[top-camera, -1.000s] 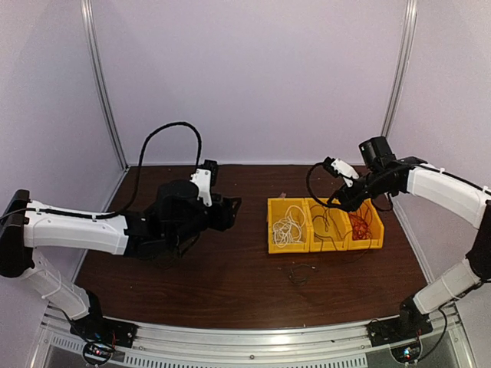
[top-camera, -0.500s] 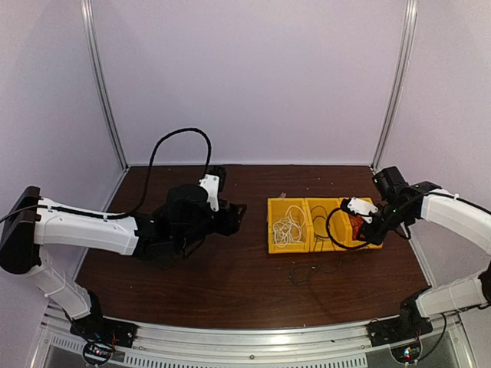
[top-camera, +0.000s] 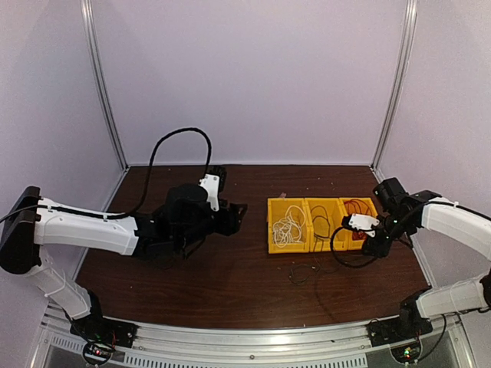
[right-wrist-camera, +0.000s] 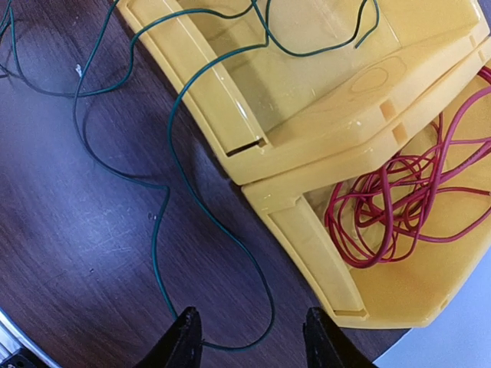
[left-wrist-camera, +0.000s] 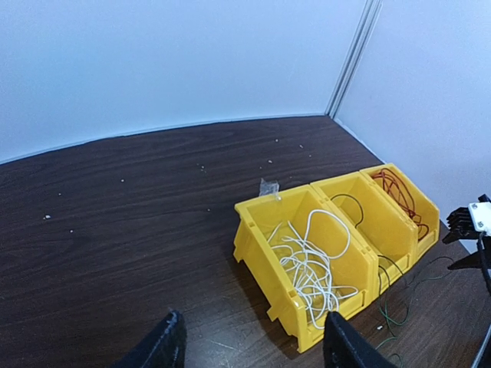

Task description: Untangle the cables

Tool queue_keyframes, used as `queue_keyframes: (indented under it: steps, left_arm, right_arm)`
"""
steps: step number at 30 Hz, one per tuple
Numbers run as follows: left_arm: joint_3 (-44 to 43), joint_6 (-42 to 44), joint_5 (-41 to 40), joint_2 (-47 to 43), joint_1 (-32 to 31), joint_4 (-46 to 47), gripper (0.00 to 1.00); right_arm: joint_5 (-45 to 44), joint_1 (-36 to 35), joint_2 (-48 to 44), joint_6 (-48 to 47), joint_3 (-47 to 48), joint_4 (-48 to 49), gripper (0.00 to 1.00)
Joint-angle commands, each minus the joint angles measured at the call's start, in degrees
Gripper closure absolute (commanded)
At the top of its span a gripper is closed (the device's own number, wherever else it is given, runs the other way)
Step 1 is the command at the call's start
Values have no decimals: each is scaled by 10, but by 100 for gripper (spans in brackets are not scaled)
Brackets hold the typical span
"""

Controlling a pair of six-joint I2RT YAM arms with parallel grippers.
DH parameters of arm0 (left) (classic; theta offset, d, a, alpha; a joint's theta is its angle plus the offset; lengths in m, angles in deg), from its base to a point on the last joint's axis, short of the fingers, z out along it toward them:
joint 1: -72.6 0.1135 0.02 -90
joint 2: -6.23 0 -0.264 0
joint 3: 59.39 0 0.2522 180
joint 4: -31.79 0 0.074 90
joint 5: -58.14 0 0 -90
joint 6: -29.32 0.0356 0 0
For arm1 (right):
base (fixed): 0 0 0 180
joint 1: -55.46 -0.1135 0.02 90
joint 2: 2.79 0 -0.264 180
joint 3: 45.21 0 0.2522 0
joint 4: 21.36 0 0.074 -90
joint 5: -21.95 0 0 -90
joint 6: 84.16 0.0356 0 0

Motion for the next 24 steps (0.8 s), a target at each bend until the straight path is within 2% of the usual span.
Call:
queue_keyframes:
  steps: [1,5,9,17,19,22,24]
  left_arm:
    - [0,-5,3,-6,3,35,38]
    - [4,-8,7,1,3,49,38]
    - [0,-10,19,12,3,55,38]
    - [5,-7,14,0,2,46,38]
    - [12,-10,11,-6,3,49,38]
    - [19,-14,9,-9,2,51,38]
    - [20,-16,11,-9,2,49,38]
  right_arm:
    - [32,4,-22,-24,59,-64,53]
    - [53,4,-42,-68,62,-101,52]
    - [20,3,-28,-86,23,-73,53]
    - [8,3,25,-86,10,-33,52]
    - [0,3,39,-84,1,-16,58]
    - [-3,3,58,-71,2,11,73]
    - [-3,3,70,-59,17,14,91]
